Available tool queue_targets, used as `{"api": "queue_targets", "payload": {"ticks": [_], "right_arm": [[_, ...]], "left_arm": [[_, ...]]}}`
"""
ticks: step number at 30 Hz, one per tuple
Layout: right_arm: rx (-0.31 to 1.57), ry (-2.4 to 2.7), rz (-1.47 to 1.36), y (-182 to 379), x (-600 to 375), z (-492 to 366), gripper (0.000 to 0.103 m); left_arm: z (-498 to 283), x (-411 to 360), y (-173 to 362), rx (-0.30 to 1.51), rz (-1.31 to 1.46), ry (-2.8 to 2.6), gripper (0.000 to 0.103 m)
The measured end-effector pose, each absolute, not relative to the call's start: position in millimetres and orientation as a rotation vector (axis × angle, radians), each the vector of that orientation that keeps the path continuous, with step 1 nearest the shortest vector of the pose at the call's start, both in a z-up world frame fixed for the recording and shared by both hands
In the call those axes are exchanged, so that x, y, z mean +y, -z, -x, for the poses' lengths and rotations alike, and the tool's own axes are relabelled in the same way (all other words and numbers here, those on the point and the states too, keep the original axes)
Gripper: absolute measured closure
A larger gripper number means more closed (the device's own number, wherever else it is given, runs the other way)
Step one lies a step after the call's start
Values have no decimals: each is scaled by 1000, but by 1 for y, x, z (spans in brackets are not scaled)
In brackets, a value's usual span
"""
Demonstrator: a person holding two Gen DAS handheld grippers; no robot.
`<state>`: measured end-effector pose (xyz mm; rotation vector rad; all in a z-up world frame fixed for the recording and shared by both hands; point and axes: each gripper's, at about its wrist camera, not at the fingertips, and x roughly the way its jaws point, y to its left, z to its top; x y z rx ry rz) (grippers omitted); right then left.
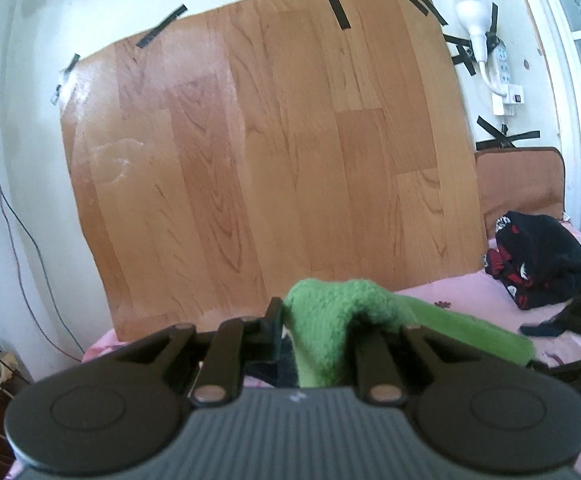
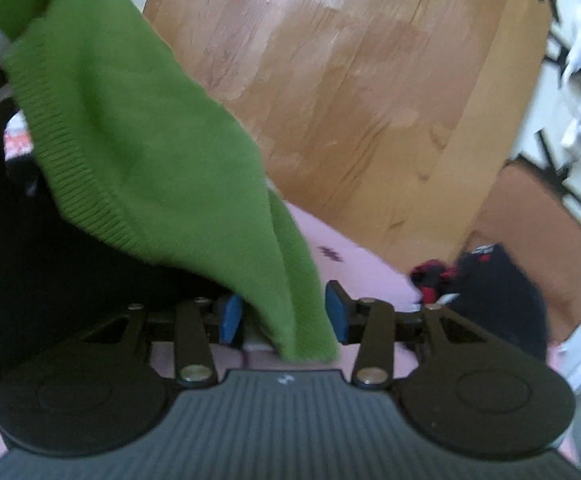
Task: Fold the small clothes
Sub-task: 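Lift the sweater with both grippers and shake it out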
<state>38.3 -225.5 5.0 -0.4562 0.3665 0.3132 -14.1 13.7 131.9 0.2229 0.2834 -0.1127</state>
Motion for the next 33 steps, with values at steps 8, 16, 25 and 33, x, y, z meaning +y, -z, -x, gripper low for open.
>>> {"api": "queue_targets", "payload": {"ticks": [8,16,25,33], "right_arm": [[138,-237,269,-100,-248,-18,92],[-228,-270,213,-250,-256,48,93],[-443,-259,257,-347,-270,82,93],[-366,-250,285,-351,-269,75,93]], "left_arm": [[56,50,-201,119,-172,89,90],[127,72,-299,-117,-137,74,90],[175,74,-368,-294,-175,35,90],[128,70,-351,-151,-159,59,87]]}}
